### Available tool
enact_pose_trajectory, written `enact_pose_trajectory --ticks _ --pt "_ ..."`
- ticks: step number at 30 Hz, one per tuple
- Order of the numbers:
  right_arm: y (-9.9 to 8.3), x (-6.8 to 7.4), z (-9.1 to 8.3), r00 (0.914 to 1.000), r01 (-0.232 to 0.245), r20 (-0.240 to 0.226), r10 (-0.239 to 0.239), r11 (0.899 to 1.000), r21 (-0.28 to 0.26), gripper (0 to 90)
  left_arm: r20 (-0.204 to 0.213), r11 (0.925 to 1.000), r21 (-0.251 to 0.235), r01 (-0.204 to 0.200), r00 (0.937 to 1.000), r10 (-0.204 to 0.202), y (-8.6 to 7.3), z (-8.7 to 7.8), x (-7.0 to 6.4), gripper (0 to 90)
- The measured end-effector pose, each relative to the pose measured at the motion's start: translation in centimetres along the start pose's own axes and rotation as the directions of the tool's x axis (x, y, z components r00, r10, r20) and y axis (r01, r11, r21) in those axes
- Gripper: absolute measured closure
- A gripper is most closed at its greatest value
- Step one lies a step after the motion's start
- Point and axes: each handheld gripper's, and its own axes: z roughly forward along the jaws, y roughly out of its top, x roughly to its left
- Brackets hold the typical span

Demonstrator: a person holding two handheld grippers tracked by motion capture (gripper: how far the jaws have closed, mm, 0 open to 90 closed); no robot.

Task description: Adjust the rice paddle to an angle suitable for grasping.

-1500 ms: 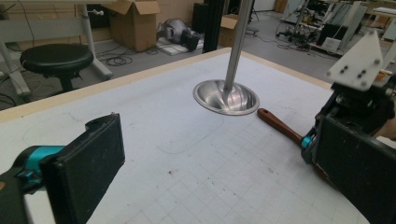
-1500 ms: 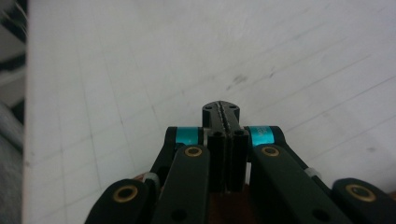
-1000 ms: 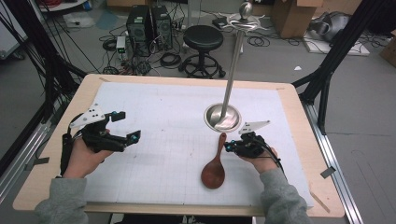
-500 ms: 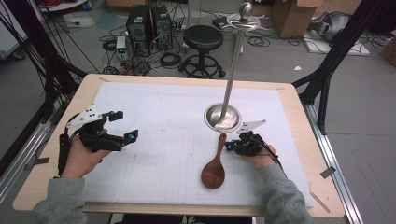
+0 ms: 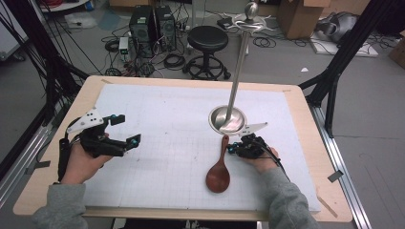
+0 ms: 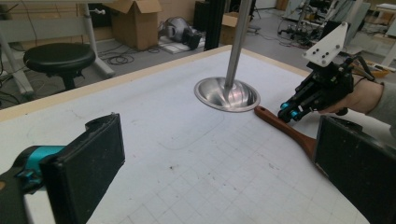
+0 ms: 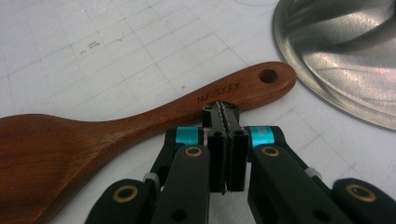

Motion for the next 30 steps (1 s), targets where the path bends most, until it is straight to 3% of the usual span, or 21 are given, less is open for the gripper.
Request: enact_pose_trajectory --ticks 15,30 --pt "1.0 0.5 1.1 1.0000 0.004 0.006 -0.004 1.000 -0.003 89.8 -0.002 1.0000 0.005 0.007 1.0000 -0.007 -0.2 0.1 0.1 2.7" --pt "3.8 1.9 3.8 0.9978 0.061 -0.026 -0.061 0.998 0.022 89.7 -0.020 0.9998 0.002 0.020 0.9996 -0.020 -0.5 -0.8 0.4 2.7"
